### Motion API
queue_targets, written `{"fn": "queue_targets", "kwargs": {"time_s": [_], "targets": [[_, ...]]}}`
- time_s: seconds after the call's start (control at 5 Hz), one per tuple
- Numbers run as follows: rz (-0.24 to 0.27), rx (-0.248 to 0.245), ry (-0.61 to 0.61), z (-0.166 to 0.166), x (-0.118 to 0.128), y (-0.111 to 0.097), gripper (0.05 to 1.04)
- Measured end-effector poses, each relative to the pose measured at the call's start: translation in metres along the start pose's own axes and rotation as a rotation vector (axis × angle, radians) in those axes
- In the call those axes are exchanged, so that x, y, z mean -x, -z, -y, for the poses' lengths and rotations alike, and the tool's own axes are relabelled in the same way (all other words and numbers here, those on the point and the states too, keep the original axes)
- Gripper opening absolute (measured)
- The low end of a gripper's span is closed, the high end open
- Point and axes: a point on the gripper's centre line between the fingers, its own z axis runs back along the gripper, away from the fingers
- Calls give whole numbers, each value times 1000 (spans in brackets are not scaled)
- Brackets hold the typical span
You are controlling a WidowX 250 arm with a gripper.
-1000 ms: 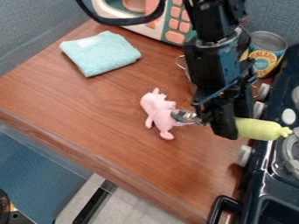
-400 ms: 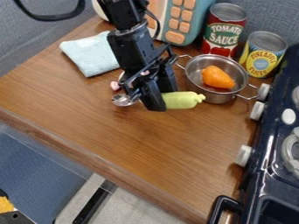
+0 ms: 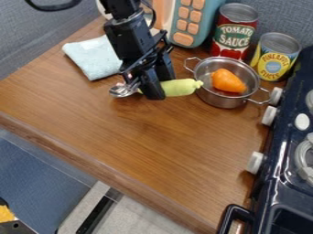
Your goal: Move the yellow spoon to the middle of the table
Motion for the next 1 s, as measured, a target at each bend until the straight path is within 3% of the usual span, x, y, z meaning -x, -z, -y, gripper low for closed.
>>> {"fn": "queue_targets", "kwargs": {"time_s": [0.4,0.6,1.0], "targets": [[-27,-16,97,16,26,11,405],[-48,-18,109,32,26,18,405],[-38,-15,105,58,16,17,405]]}}
